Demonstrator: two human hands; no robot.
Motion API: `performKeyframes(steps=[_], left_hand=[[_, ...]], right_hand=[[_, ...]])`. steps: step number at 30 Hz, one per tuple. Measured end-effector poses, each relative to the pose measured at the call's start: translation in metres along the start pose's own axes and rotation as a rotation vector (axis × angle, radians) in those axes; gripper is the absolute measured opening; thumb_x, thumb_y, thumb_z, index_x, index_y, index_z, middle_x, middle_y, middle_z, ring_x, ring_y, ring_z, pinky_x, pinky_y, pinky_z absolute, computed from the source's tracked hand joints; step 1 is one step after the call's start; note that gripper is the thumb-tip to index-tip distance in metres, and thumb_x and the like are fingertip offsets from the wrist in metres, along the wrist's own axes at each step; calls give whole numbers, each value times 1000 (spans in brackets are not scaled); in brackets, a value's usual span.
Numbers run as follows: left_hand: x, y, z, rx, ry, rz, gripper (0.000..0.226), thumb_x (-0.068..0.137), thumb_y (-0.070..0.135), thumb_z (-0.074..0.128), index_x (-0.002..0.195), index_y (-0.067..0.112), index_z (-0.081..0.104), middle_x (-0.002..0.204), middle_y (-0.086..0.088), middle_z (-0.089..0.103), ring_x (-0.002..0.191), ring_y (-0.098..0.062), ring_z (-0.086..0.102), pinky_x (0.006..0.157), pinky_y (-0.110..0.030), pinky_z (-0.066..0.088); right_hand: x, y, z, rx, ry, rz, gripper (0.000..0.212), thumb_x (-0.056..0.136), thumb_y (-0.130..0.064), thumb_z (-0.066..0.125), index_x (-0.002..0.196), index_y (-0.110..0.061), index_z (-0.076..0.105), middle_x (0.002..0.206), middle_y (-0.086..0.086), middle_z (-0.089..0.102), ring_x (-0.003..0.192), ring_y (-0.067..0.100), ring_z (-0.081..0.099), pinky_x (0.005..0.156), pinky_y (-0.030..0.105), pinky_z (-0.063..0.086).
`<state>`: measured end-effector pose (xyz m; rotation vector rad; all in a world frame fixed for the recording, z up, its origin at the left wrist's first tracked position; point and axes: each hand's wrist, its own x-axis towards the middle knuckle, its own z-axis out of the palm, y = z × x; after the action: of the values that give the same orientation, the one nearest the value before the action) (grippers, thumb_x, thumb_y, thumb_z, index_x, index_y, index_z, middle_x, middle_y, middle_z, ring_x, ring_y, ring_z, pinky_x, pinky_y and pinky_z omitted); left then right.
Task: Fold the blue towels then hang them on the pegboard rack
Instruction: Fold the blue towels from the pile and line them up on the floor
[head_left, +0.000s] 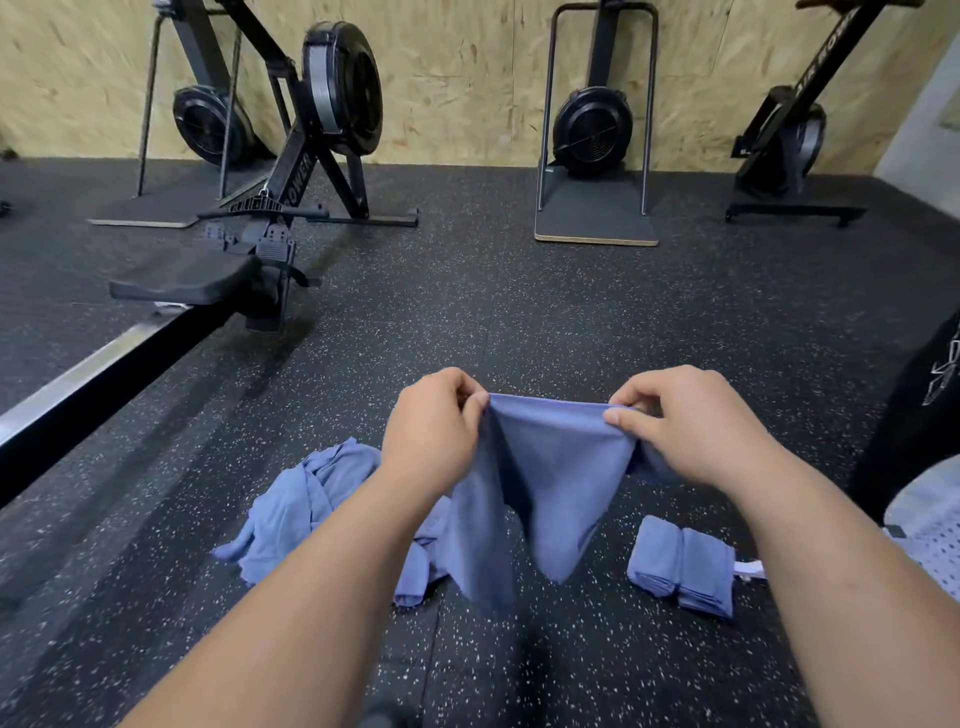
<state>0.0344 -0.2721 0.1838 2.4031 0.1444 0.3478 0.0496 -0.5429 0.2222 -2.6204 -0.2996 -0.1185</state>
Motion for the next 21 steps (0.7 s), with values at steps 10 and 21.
performKeyframes(steps=[10, 21], left_hand=[[7, -16, -5, 47, 143, -129, 14, 103, 35, 60, 91, 31, 65, 87, 6, 72, 87, -24, 65, 75, -35, 48], [0, -2, 0, -144, -44, 35, 9, 101, 24, 69, 99, 31, 75, 82, 17, 71, 75, 5, 62, 70, -9, 43]], right_hand=[[0, 10, -8, 39, 54, 77, 13, 95, -40, 75, 82, -37, 77, 80, -15, 73, 80, 9, 65, 69, 31, 48], [-2, -12, -1, 562, -82, 90, 14, 99, -19, 71, 98, -30, 81, 68, 10, 71, 59, 16, 48, 62, 32, 43]])
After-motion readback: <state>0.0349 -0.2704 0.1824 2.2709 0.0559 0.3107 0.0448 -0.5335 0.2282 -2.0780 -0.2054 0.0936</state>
